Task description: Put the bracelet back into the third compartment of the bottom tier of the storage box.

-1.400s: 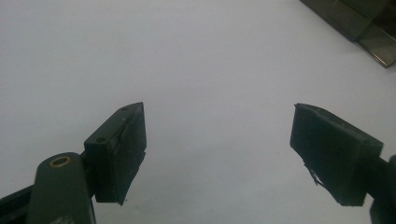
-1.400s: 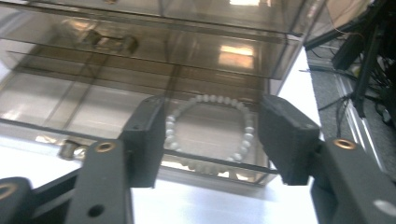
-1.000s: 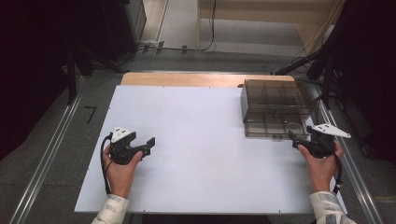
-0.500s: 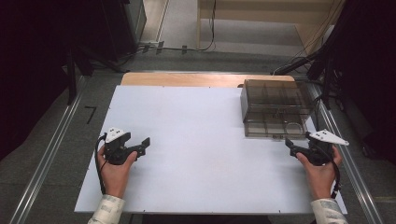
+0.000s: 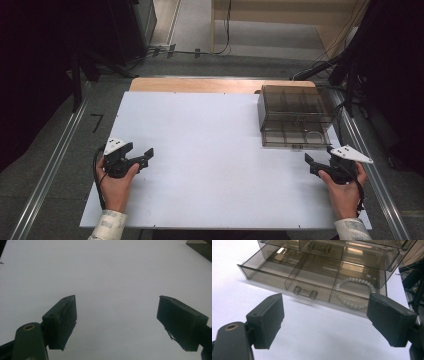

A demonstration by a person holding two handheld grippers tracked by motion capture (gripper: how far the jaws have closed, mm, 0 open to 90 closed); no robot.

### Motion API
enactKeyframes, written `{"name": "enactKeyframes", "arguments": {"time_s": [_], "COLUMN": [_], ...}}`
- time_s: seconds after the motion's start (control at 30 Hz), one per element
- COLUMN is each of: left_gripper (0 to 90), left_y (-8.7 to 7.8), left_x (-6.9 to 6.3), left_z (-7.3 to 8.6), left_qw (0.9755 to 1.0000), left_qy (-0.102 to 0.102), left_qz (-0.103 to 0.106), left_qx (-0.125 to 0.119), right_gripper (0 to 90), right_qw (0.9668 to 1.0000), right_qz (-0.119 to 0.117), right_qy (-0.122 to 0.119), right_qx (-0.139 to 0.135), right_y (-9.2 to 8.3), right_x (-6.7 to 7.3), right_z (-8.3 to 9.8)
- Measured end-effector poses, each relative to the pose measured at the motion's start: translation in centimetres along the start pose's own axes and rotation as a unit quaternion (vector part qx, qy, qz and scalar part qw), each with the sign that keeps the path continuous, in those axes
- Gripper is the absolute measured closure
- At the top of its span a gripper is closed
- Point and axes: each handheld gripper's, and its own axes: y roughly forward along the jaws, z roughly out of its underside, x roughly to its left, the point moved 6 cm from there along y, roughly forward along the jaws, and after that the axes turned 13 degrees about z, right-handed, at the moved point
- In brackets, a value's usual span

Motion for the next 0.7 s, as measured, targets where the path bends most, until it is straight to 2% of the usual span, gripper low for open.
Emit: {"name": "enactKeyframes", "arguments": {"time_s": [0.2,0.3,0.43,0.7], "left_gripper": [15.7,15.7,15.5,15.0], "left_y": [-0.9,-1.1,-1.5,-2.2], "left_x": [0.8,1.1,1.3,1.3], "left_z": [0.3,0.6,1.1,2.0], "left_qw": [0.9999,0.9999,0.9999,1.0], "left_qy": [-0.004,-0.01,-0.005,-0.01], "left_qz": [-0.007,-0.003,-0.009,-0.001], "left_qx": [-0.006,-0.011,-0.003,0.001], "right_gripper": [13.0,12.9,13.0,13.0], "right_qw": [0.9999,0.9998,0.9998,0.9996], "right_qz": [-0.011,-0.012,-0.016,-0.025], "right_qy": [0.01,0.012,0.012,0.015], "right_qx": [-0.001,0.005,0.005,0.005], "right_y": [-0.4,-0.4,-0.5,-0.9], "right_x": [-0.3,-0.5,-0.6,-1.1], "right_z": [0.4,0.7,0.8,1.4]}}
